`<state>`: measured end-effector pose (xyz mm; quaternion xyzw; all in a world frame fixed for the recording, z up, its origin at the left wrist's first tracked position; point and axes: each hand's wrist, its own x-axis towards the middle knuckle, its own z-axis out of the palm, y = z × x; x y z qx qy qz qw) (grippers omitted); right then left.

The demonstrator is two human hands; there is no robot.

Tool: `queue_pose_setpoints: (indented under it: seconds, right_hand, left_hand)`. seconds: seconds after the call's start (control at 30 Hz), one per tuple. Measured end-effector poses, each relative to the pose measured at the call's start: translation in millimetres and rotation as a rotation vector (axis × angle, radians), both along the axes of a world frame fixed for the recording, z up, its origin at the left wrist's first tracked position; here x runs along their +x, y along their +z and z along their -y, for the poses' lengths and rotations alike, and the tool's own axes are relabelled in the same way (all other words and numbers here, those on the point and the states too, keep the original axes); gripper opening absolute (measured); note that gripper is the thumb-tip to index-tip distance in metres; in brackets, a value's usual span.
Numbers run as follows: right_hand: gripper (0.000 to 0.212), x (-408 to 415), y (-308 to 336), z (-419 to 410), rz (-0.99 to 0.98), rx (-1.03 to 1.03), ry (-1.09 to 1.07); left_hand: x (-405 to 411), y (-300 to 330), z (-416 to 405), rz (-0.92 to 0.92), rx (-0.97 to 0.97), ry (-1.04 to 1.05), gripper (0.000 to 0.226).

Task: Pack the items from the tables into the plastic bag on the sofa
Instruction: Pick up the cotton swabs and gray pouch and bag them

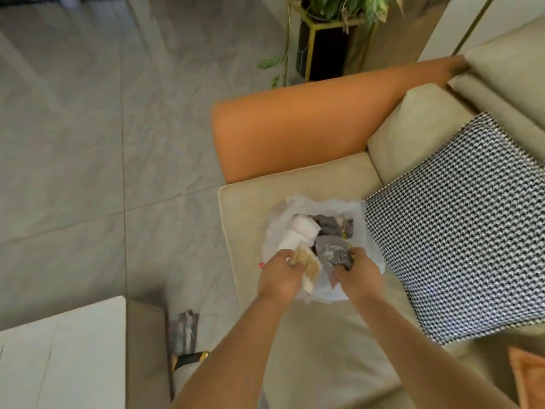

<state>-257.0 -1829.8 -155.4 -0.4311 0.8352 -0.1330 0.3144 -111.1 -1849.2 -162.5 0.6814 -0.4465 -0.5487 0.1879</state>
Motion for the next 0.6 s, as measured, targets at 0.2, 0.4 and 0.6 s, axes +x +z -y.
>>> queue_pose_setpoints:
  seconds: [0.2,0.4,0.6]
  right_hand:
    - [0.031,-29,-6,33,-0.062,-0.009,0.0]
    - [0.052,-38,-26,57,-0.156,0.037,0.133]
    - [0.027,-18,-45,40,-0.143,0.149,0.234]
  left_hand:
    - [-38,-2,36,0.044,-0.047,-0.087,0.041]
    - [-54,-17,52,0.114,-0.068,-0.14,0.052]
    - [-24,-30,23,0.213,0.073,-0.21,0.037]
